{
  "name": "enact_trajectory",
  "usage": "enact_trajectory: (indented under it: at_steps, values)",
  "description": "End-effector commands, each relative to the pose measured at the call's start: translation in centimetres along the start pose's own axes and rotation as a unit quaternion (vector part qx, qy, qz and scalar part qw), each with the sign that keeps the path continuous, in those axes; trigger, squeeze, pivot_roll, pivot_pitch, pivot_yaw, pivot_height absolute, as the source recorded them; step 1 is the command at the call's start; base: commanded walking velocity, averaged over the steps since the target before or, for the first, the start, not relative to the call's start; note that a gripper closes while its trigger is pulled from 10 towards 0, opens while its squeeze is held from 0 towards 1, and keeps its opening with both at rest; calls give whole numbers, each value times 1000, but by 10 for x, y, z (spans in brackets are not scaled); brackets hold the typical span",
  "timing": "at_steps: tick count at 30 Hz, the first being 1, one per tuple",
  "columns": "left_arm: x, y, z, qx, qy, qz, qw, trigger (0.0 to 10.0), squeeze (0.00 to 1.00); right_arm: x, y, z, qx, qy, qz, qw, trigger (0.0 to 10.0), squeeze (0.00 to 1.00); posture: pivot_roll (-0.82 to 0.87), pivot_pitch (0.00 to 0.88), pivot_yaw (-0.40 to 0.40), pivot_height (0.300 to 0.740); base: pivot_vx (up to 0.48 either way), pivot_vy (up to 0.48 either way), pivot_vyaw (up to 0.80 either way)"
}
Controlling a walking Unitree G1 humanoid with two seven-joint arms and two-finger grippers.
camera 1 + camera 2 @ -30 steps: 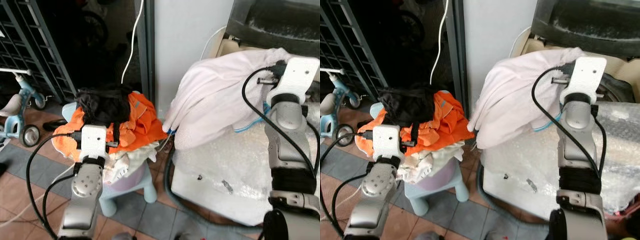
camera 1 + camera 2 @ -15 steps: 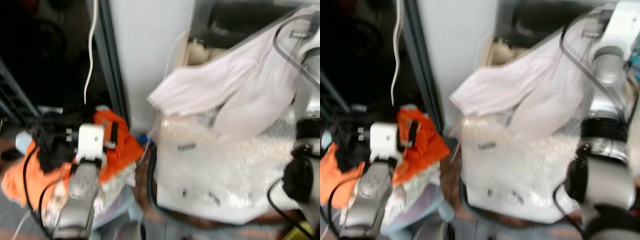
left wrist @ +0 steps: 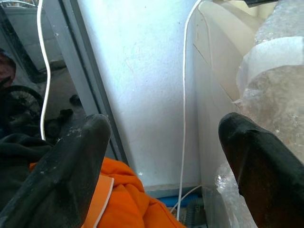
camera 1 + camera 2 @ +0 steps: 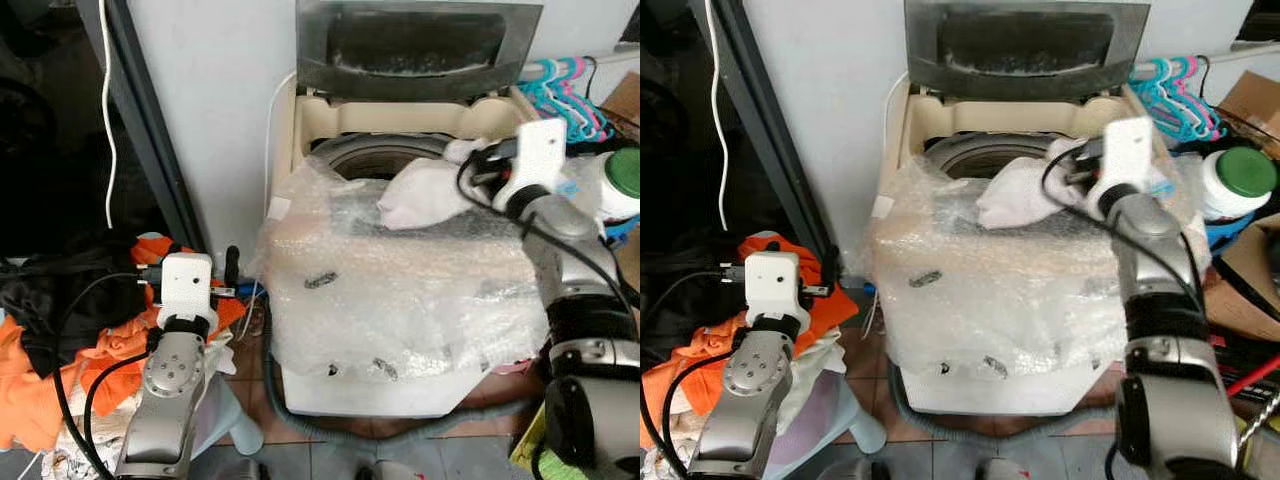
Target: Clothes washing
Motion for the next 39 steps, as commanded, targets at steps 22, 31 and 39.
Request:
enact_trajectory:
  at_steps: [22,31,39]
  values:
    - [-4,-6,4,-14,20,-23,999,10000,0,-55,24,56,164,40,51,984,10000,1000,-31,0,8,740,0,0,0]
    - [-2,-3,1,-10,10,-25,1000,10000,0,-78,0,65,154,18,25,988,10000,1000,-39,0,27,740,-28,0,0]
    - [-3,-4,1,-12,11,-27,1000,10000,0,-73,-7,62,139,-1,10,990,10000,1000,-30,0,29,740,-257,0,0]
Point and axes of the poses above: a point about 5 cm out from each wrist's last joint towards the gripper, its own z axis pointing back from the gripper into the wrist, its own y axis along the axis of the wrist's last joint, x = y × z, the point moved 5 cm from there along -z, pointing out of the wrist towards the gripper, and after that the axes turned 13 degrees about -z, right-handed, at the moved point
